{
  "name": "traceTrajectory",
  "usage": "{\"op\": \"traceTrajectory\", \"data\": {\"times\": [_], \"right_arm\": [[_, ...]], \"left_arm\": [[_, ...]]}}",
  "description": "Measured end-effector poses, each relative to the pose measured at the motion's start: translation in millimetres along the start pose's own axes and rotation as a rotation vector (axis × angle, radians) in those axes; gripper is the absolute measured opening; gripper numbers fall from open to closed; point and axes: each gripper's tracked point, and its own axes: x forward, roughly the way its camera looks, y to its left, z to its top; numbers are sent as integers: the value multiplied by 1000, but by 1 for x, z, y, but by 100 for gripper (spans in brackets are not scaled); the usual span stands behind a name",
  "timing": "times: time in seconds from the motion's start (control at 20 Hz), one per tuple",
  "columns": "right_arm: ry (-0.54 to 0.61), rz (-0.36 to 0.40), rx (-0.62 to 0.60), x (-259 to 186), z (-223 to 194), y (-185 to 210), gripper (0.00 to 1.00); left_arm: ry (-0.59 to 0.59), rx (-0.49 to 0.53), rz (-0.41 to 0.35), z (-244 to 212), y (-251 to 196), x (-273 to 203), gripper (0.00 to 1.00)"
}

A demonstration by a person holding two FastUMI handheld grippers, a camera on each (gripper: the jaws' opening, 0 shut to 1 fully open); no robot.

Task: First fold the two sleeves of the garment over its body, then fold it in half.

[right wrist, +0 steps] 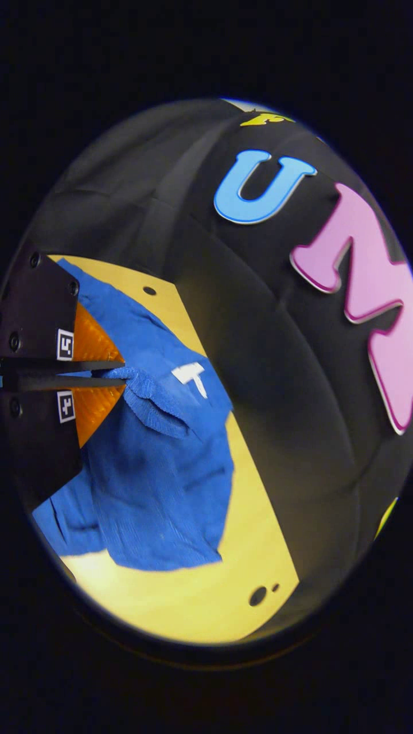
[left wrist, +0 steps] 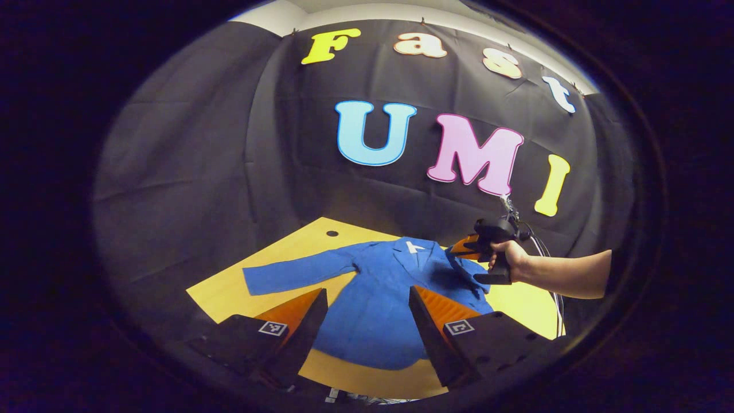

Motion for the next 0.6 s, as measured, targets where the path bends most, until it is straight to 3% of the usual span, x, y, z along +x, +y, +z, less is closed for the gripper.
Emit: {"op": "traceTrajectory", "data": {"times": [0.3, 0.35, 0.55, 0.6], "right_arm": [[138, 180, 212, 43, -75, 53, 7], [145, 210, 229, 40, -77, 58, 1], [124, 227, 160, 22, -80, 59, 98], [100, 218, 140, 12, -74, 55, 98]], "left_arm": [[45, -92, 124, -26, 38, -19, 82], [62, -101, 128, -32, 39, -22, 82], [131, -99, 115, -49, 42, -21, 84], [127, -102, 103, -48, 44, -16, 84]]}}
